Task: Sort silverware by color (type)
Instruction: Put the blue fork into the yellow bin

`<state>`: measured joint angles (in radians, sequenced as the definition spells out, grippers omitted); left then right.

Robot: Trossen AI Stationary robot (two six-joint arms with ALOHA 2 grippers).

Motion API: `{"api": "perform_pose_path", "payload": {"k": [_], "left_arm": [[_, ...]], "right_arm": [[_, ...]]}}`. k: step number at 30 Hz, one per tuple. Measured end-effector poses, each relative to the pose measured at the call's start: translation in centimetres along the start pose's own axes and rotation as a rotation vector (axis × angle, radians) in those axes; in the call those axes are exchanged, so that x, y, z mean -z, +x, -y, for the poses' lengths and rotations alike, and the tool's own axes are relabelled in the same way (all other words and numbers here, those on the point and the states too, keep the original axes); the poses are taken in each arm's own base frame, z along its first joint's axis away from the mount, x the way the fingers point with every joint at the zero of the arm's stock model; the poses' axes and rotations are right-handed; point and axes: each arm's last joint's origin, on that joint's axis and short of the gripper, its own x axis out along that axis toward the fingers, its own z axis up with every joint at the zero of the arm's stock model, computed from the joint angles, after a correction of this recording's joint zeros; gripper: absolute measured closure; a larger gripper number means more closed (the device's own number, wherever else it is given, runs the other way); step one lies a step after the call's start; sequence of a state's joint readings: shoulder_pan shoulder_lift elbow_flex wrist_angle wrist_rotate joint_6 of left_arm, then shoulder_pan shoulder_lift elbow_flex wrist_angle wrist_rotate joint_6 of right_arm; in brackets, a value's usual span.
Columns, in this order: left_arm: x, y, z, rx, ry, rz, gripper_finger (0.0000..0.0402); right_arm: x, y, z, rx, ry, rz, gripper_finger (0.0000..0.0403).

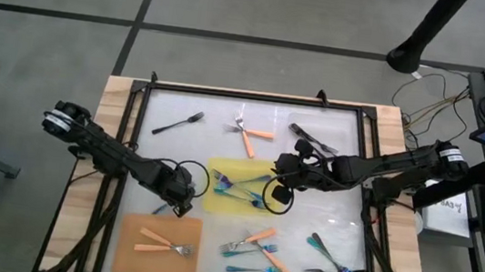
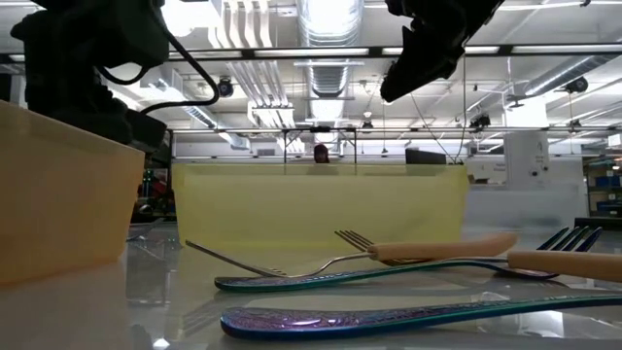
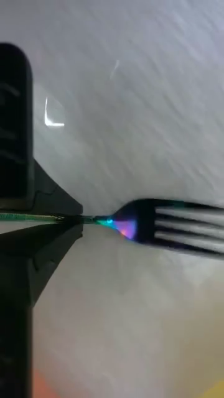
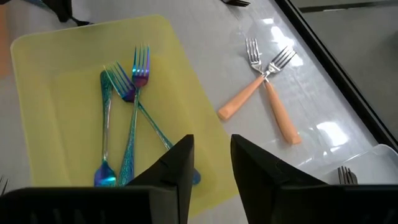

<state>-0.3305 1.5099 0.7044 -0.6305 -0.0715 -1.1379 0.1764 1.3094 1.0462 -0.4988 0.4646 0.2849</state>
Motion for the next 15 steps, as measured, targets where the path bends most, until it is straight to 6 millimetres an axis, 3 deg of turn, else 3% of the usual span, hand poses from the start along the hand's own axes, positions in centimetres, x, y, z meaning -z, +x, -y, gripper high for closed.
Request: {"api": "perform_pose_path", "payload": {"k": [9, 15], "left_arm": [[-0.3, -0.6, 0.0, 0.019, -0.028, 0.086, 0.0400], [-0.7, -2.4, -0.4, 0.048, -0.053, 0.202, 0.0401]], "right_arm": [[0.1, -0.1, 0.0, 0.002, -0.003, -0.006, 0.0313], [0.1, -0.4, 0.2, 0.005, -0.007, -0.015, 0.0311]]}}
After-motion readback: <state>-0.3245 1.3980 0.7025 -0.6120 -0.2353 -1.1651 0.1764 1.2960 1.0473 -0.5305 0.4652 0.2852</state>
